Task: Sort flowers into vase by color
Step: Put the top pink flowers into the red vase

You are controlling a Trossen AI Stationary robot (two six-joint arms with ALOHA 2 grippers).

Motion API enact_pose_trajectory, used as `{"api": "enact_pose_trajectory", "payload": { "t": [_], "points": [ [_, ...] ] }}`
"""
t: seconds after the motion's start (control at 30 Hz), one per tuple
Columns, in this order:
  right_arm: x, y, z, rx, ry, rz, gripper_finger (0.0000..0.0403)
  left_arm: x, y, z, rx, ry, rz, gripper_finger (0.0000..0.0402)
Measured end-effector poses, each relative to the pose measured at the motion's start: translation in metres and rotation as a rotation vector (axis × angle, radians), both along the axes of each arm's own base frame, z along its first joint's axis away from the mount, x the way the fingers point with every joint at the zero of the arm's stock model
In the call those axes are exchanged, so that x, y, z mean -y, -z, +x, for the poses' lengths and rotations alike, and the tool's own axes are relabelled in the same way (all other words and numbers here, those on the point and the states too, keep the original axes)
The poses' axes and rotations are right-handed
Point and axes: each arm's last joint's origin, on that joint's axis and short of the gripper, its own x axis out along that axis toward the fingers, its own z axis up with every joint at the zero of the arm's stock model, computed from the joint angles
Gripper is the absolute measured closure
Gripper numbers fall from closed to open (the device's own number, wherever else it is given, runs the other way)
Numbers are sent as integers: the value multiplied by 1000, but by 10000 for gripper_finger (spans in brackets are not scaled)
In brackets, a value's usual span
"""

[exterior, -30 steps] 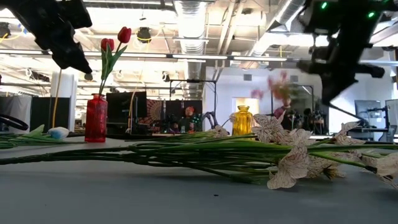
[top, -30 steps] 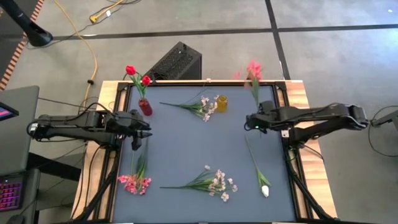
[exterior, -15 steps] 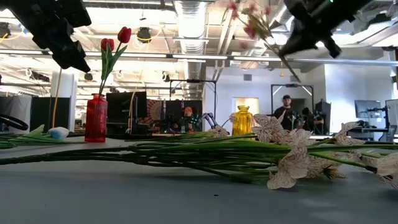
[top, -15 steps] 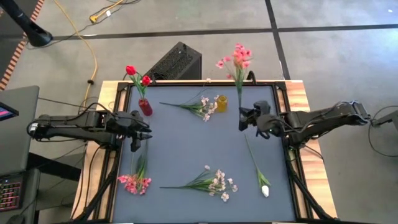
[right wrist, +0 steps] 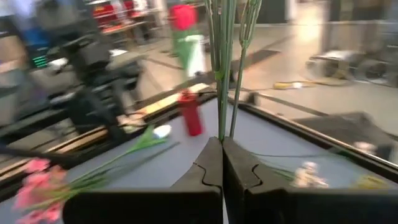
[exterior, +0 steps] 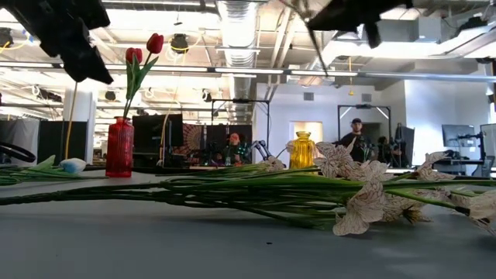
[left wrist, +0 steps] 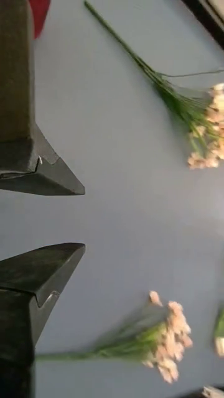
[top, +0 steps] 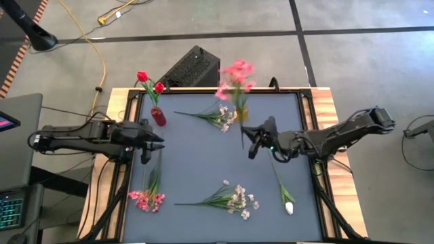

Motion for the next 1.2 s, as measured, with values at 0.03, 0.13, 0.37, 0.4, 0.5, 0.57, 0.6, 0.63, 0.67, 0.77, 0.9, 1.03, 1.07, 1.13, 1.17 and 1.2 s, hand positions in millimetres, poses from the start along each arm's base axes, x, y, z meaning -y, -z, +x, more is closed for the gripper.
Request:
{"api": "enact_pose_trajectory", "payload": {
  "t": [0.03, 0.13, 0.37, 0.4, 0.5, 0.57, 0.6, 0.63, 0.67, 0.77, 0.9, 1.03, 1.07, 1.13, 1.17, 1.2],
  "points": [
    [0, 2, 6, 10, -39, -5, 383, 1, -2, -2, 21, -1, 1, 280],
    [2, 6, 23, 59, -145, -35, 383, 2, -10, -10, 106, 2, 18, 280],
    [16, 14, 60, 299, -392, -218, 383, 0, -26, -27, 325, -55, 91, 280],
    [19, 16, 63, 337, -419, -243, 383, 0, -27, -29, 340, -72, 98, 280],
    [27, 23, 73, 425, -474, -295, 383, -1, -30, -30, 376, -84, 104, 280],
    [34, 27, 82, 445, -490, -313, 383, 0, -31, -29, 389, -60, 104, 280],
    [36, 29, 88, 442, -499, -318, 383, 0, -31, -28, 389, -46, 106, 280],
    [39, 30, 94, 440, -509, -322, 383, 1, -31, -28, 387, -34, 106, 280],
    [41, 31, 101, 436, -521, -325, 383, 1, -31, -27, 379, -27, 108, 280],
    [44, 32, 123, 437, -575, -329, 383, 1, -30, -26, 374, -18, 105, 280],
    [43, 30, 144, 414, -642, -328, 383, 2, -30, -26, 375, 8, 92, 280],
    [43, 28, 154, 377, -653, -366, 383, 3, -30, -26, 373, 45, 74, 280],
    [43, 27, 155, 371, -659, -377, 383, 3, -30, -26, 373, 48, 74, 280],
    [43, 24, 156, 370, -658, -404, 383, 3, -30, -26, 374, 47, 75, 280],
    [43, 24, 156, 370, -655, -421, 383, 3, -30, -26, 375, 43, 77, 280],
    [43, 24, 156, 372, -652, -443, 383, 3, -30, -26, 380, 42, 78, 280]
  ]
}}
